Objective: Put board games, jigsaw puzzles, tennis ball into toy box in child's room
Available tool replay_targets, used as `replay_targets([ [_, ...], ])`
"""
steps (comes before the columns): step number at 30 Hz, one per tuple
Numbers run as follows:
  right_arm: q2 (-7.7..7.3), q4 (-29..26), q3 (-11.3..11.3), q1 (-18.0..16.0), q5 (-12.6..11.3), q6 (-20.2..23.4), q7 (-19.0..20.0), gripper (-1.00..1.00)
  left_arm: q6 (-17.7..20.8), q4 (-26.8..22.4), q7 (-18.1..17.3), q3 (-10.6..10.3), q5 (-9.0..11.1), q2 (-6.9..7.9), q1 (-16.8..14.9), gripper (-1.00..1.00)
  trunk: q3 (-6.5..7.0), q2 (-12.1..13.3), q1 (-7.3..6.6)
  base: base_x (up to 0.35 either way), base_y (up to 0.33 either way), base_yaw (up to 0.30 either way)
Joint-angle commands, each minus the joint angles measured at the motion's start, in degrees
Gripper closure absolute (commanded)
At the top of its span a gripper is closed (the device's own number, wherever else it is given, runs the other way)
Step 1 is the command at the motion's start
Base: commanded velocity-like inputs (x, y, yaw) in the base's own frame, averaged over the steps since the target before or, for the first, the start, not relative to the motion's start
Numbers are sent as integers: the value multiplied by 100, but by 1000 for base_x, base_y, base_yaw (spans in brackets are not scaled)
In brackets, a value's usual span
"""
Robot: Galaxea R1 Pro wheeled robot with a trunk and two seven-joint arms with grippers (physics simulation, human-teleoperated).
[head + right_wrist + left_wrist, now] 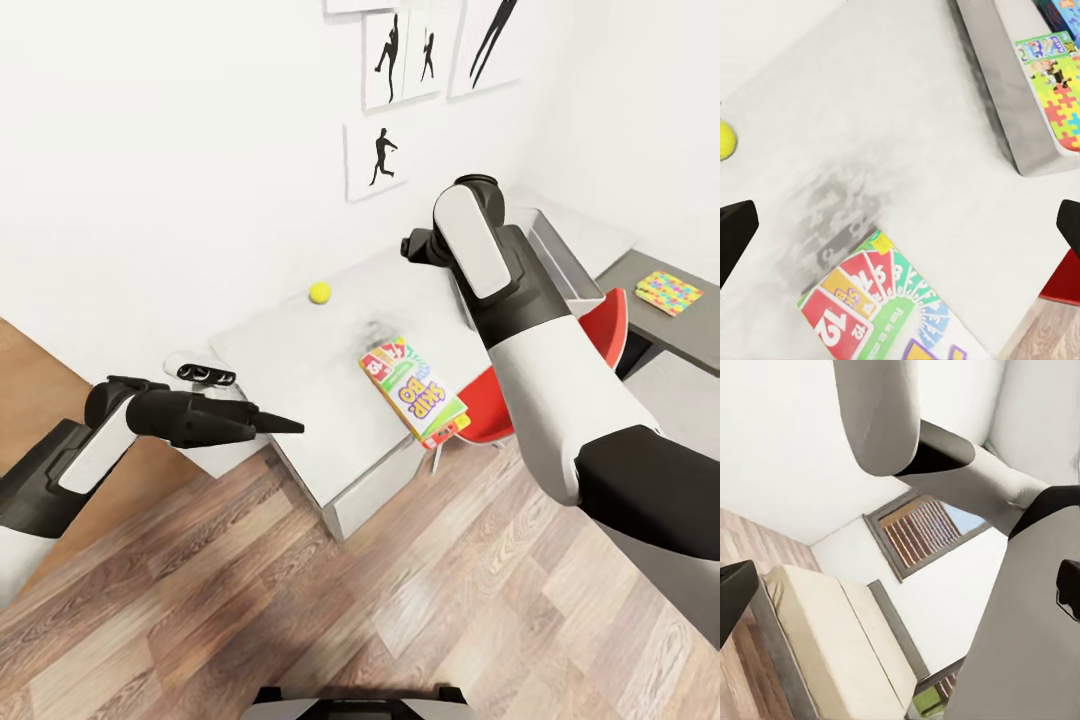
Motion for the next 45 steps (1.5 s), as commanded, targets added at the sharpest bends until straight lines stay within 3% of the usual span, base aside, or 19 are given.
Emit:
replay_targets([
  [1,-2,0,9,1,-53,11,-61,-100,57,4,-10,-13,18,8,98,-100,1,-10,4,0,0,0],
  [8,2,2,5,11,-55,3,-61,-100,57,-5,-9,-19,20,15,531,-100,65,-10,4,0,0,0],
  [20,2,-6,9,6,-64,-4,-78,-100,54,1,-32,20,-81,119,1599,-100,176,-10,4,0,0,0],
  [29,0,-7,5,14,-72,20,-68,-100,40,6,-16,106,-126,301,2144,-100,258,-10,4,0,0,0],
  [31,2,-16,6,21,-71,35,-70,-100,37,22,20,108,-244,316,2286,-100,277,-10,4,0,0,0],
  [34,2,-31,9,65,-73,54,-74,-100,27,155,85,111,-604,325,2484,-100,304,-10,4,0,0,0],
  [35,3,-38,10,99,-74,58,-75,-100,18,286,105,113,-840,315,2556,-100,314,-10,4,0,0,0],
  [37,3,-48,12,144,-71,61,-76,-100,-12,453,118,110,-1085,304,2608,-100,332,-10,4,0,0,0],
  [38,3,-58,12,189,-69,63,-76,-100,-78,662,126,107,-1317,296,2645,-100,341,-10,4,0,0,0],
  [40,3,-65,14,234,-68,68,-76,-100,-187,925,125,105,-1537,287,2672,-100,360,-10,4,0,0,0],
  [42,3,-112,18,334,-67,75,-78,-100,-526,1518,94,99,-1841,275,2701,-100,378,-10,4,0,0,0],
  [45,3,-335,21,470,-68,114,-87,-100,-918,2072,81,100,-1969,270,2712,-100,406,-10,4,0,0,0],
])
